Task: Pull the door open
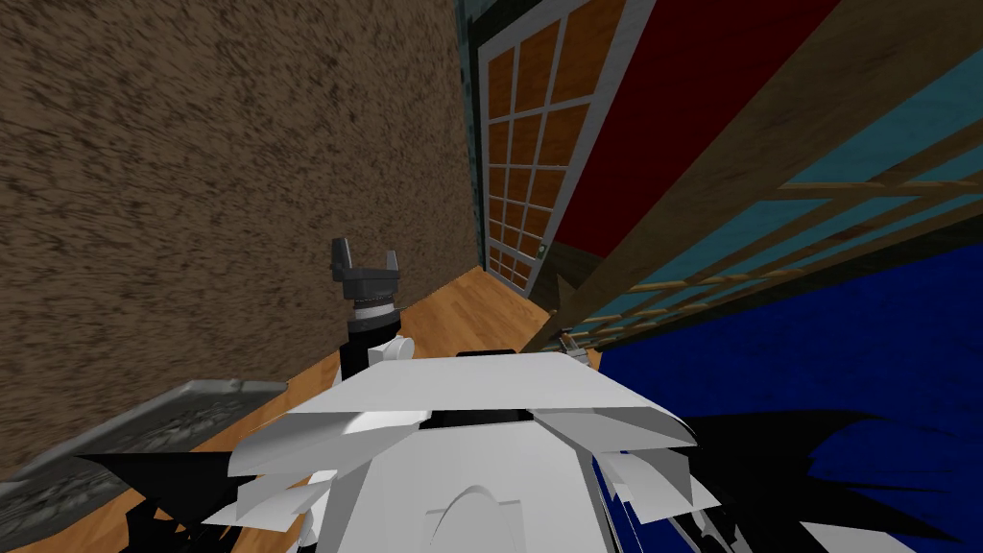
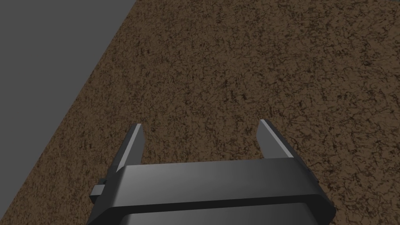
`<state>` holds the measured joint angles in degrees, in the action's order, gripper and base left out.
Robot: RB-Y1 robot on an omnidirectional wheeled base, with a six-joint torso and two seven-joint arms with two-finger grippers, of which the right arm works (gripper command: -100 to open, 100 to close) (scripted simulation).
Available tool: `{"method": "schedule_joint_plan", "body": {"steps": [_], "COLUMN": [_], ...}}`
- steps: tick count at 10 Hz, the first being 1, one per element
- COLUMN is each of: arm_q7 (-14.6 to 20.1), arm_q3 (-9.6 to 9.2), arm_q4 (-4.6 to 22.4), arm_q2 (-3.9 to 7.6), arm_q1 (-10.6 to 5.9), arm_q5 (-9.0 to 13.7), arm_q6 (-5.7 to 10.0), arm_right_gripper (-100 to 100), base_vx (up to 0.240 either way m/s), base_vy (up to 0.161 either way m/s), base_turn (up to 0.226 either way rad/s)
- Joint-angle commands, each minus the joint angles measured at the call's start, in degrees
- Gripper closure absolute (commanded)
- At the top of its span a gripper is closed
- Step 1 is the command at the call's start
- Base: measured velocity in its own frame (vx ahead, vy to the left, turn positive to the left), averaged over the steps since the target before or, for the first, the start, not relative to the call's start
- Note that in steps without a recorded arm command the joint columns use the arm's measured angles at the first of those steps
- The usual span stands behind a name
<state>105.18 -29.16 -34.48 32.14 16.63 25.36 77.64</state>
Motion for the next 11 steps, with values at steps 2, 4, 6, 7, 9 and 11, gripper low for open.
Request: {"method": "schedule_joint_plan", "body": {"steps": [2,4,6,7,9,11], "arm_q7": [0.34,0.69,1.03,1.03,1.20,1.51], "arm_q3": [-1.12,-1.67,-2.23,-2.23,-2.50,-3.00], "arm_q4": [0.89,2.36,3.83,3.83,4.55,5.92], "arm_q2": [-0.38,-0.49,-0.59,-0.59,-0.63,-0.69], "arm_q1": [0.37,0.50,0.65,0.65,0.73,0.90], "arm_q5": [-1.06,-1.67,-2.28,-2.28,-2.57,-3.12], "arm_q6": [2.75,4.84,6.93,6.93,7.95,9.87], "arm_right_gripper": [100,100,100,100,100,100], "base_vx": [-0.015,-0.030,-0.039,-0.030,-0.014,-0.035], "base_vy": [-0.004,-0.005,-0.013,-0.016,-0.002,-0.026], "base_turn": [0.013,0.013,0.007,-0.008,0.004,0.017]}}
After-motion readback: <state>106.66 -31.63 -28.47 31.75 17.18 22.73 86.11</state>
